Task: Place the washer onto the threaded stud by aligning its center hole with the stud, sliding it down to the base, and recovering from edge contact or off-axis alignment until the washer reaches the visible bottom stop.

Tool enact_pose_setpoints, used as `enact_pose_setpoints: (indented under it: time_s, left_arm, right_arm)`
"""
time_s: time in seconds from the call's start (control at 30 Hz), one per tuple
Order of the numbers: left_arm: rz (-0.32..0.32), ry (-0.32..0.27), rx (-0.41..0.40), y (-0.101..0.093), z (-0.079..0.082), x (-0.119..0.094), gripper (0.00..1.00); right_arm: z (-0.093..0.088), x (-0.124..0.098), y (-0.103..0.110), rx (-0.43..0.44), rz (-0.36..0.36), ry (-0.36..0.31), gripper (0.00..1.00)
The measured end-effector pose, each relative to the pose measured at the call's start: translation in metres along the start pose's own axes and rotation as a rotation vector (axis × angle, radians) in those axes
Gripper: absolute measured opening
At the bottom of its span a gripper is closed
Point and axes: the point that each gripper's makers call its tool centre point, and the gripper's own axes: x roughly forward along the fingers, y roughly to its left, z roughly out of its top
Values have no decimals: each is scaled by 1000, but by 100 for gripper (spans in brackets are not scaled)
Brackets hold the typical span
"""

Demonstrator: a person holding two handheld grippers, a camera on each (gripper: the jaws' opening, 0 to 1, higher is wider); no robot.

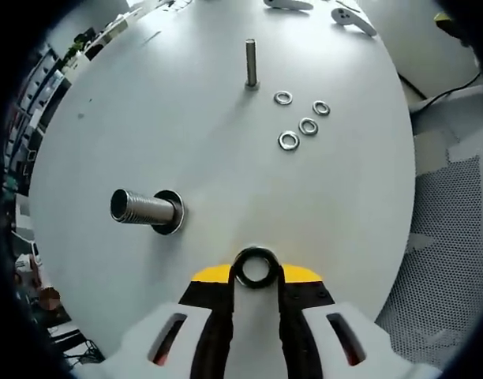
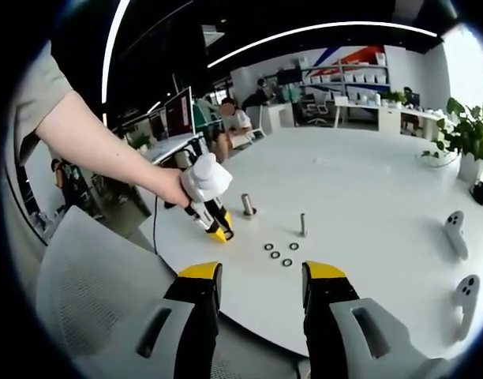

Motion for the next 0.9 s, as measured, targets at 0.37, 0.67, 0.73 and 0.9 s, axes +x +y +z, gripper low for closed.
enact_pose_setpoints:
  time_s: [0.37,0.67,0.73,0.9]
  left_arm:
    - [35,-56,5,9,12,-17,18]
    - [93,-102,68,26,29,-42,18]
    - [101,-113,70,30,33,-46,18]
    - [139,-137,106,36,43,-57,18]
  right_arm:
    - [0,0,0,-1,0,0,43]
    - [0,0,2,-7,6,4,43]
    - [0,0,2,-8,7,6,43]
    - [-1,0,1,-3,5,5,43]
